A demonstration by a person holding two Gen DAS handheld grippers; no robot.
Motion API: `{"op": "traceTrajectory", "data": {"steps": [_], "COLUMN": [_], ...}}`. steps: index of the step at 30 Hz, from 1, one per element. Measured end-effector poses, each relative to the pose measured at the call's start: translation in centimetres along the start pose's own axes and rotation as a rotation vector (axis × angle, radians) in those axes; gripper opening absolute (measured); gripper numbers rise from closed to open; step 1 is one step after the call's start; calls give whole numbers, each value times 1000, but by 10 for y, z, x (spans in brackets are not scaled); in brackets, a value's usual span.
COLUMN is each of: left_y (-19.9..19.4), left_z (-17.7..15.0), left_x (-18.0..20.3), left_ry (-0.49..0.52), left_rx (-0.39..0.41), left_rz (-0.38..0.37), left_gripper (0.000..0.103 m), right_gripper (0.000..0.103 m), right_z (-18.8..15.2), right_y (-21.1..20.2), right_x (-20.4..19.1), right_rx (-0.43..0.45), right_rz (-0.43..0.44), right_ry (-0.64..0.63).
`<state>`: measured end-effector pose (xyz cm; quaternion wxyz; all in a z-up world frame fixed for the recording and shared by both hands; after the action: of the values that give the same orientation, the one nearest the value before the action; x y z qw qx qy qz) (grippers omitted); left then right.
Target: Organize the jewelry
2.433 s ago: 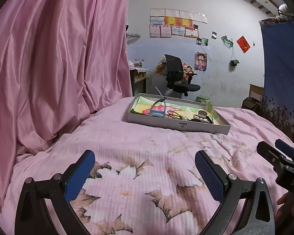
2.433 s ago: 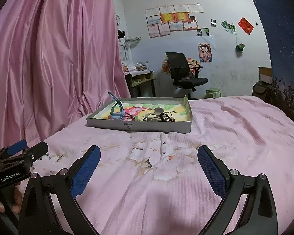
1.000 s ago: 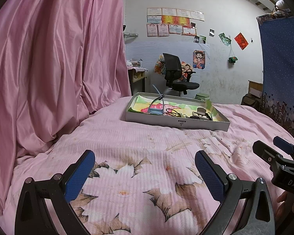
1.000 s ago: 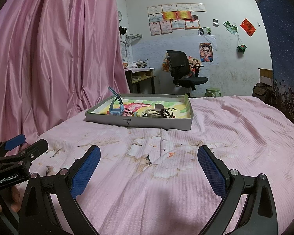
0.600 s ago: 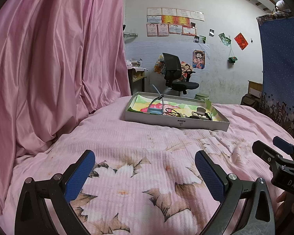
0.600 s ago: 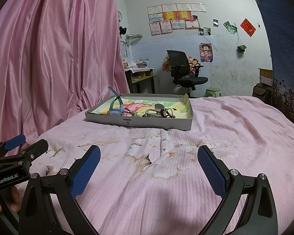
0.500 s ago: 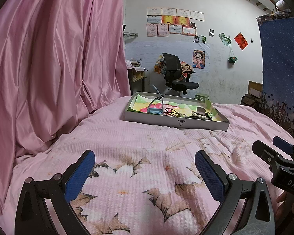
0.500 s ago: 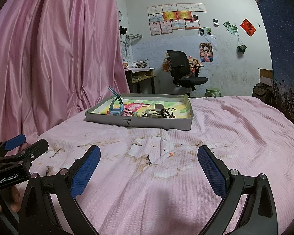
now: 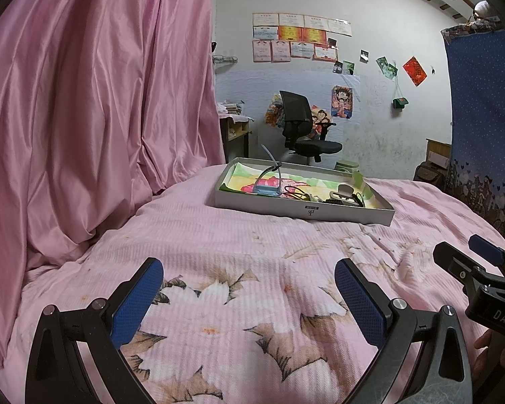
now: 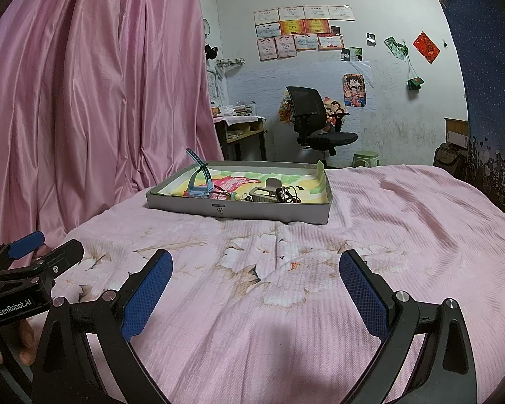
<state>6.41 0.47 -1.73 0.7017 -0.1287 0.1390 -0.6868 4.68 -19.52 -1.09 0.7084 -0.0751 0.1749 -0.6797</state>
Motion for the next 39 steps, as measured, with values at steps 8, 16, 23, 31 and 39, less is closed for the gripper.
{"op": "traceTrajectory", "data": {"steps": [8, 16, 23, 31, 39], "left_y": [0, -1, -1, -2, -3], "left_z": [0, -1, 0, -3, -3], "left_x": [0, 1, 0, 5, 6], "left_ry": [4, 1, 0, 23, 27], "left_rx": [0, 1, 0, 12, 15], "left_rz": [1, 1, 1, 9, 10], "left_gripper": [102, 102, 102, 102, 102], "right_gripper": [98, 98, 98, 98, 98], "right_z": [0, 0, 1, 1, 1], "right_y": [0, 0, 0, 0, 0], "right_x": [0, -1, -1, -1, -1], "right_rx": [-1, -1, -2, -1, -2], "right_rz": [0, 0, 0, 0, 0], "right_ry": [0, 0, -1, -1, -2]}}
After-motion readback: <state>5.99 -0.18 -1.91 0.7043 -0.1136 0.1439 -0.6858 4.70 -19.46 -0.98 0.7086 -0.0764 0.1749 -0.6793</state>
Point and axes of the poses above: each gripper's, at about its wrist camera, not at the fingertips, and y roughly the way its jaws point, x to its right, z to its top, the point moved 4 cm from there along y, roughly the way its jaws point, and after that the axes turned 2 degrees about z, right-handed, at the moved point
